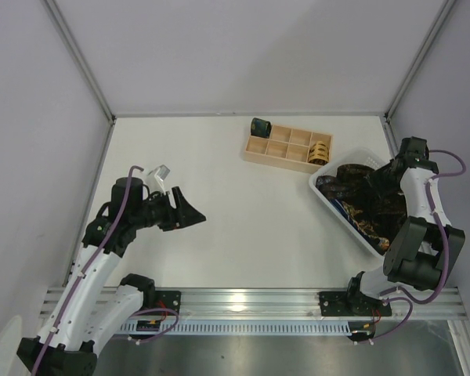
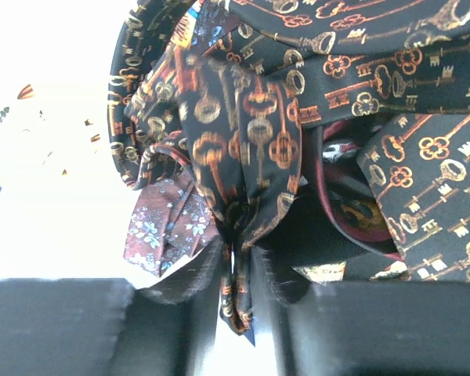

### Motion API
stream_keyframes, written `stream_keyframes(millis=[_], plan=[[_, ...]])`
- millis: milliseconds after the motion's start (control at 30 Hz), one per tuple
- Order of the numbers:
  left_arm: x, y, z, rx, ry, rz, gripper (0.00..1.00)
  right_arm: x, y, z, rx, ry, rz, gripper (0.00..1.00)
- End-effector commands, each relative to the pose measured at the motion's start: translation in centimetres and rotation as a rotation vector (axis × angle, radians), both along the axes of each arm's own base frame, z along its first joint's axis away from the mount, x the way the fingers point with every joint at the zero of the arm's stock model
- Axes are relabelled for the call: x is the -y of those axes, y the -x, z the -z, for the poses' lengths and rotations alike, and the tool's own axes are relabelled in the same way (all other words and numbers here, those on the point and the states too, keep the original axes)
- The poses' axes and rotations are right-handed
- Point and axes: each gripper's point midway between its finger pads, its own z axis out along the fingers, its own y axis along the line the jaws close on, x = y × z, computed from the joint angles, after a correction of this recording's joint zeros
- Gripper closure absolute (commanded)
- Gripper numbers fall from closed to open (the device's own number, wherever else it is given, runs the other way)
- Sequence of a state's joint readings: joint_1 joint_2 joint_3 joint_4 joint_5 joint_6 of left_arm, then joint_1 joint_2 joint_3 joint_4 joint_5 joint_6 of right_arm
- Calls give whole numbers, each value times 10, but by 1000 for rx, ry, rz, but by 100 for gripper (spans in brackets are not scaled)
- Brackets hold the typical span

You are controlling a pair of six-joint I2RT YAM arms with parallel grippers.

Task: Roll the ties
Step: Grab a tie with the right arm

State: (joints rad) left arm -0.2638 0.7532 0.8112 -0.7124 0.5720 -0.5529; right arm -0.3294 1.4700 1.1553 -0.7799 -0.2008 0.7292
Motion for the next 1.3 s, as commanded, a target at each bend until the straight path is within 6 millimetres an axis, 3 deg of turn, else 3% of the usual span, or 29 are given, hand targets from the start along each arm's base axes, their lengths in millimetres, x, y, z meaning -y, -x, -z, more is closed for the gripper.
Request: stream_keyframes(millis=[0, 67, 133, 400, 433, 533, 633, 667, 833, 1267], plan=[[5, 4, -14, 17, 32, 28, 31, 1, -6, -9, 32, 3, -46, 69], [5, 5, -11, 15, 29, 31, 30, 0, -2, -2, 4, -15, -56, 57], [6, 6, -10, 11, 34, 34, 30, -2, 1, 3, -22, -28, -64, 52], [9, 3, -10, 0, 45, 42, 30, -16, 21, 0, -50, -57, -55, 41], [9, 3, -10, -4, 48, 45, 30, -18, 23, -3, -44, -63, -50, 33], [10, 3, -10, -7, 51, 50, 31, -29, 34, 4, -76, -113, -23, 33], [10, 5, -9, -12, 48, 51, 30, -31, 38, -3, -60, -93, -5, 32], [10, 5, -9, -11, 47, 52, 30, -30, 35, -9, -23, -78, -3, 32], [11, 4, -9, -12, 51, 58, 30, -35, 26, 6, -30, -107, 1, 34], [11, 7, -12, -12, 36, 70, 30, -15, -6, 37, -33, -52, 60, 39]])
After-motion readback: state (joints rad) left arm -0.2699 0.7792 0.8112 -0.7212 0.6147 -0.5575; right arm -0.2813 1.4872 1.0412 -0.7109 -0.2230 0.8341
